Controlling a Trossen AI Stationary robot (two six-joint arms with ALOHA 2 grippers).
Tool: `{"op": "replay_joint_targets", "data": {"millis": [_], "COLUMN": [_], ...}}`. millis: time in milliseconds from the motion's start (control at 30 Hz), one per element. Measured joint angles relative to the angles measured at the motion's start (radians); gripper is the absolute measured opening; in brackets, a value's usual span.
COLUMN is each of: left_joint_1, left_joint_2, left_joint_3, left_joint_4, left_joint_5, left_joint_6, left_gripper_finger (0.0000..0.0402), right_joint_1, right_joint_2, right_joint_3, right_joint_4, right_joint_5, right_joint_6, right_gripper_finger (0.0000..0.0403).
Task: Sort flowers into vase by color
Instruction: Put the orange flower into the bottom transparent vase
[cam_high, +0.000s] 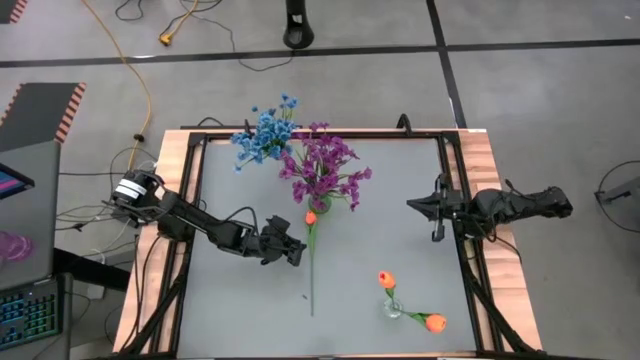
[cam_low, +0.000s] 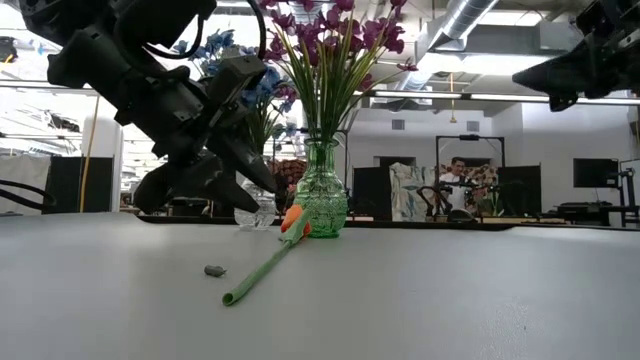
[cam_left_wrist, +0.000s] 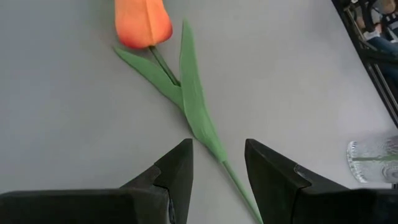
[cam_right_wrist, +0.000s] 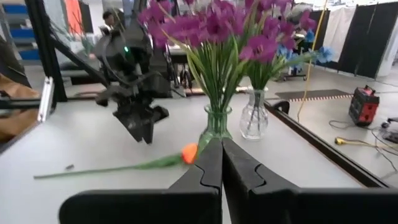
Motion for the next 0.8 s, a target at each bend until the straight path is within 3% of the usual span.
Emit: {"op": "replay_joint_targets", "data": {"millis": [400,567,800], "left_joint_1": [0.000,0.000,0.000], "left_joint_2": [0.000,0.000,0.000], "left_joint_3": [0.000,0.000,0.000], "left_joint_4": [0.003,0.004,0.004], "left_joint_5": [-0.007,-0.016,-0.025], "left_joint_6": [0.004,0.003,-0.006], "left_gripper_finger": [0.0132,0.0132,0.0132], "right_joint_1": [-0.027,-0.027,-0.027], "right_joint_2": [0.000,0.000,0.000], "right_joint_3": [0.000,0.000,0.000], "right_joint_4": [-0.041,0.007,0.079], "right_joint_5": [-0.025,-0.115,-0.122], "right_joint_6": [0.006,-0.046,-0.116], "right_gripper_finger": [0.0031,0.0031,0.0031]}}
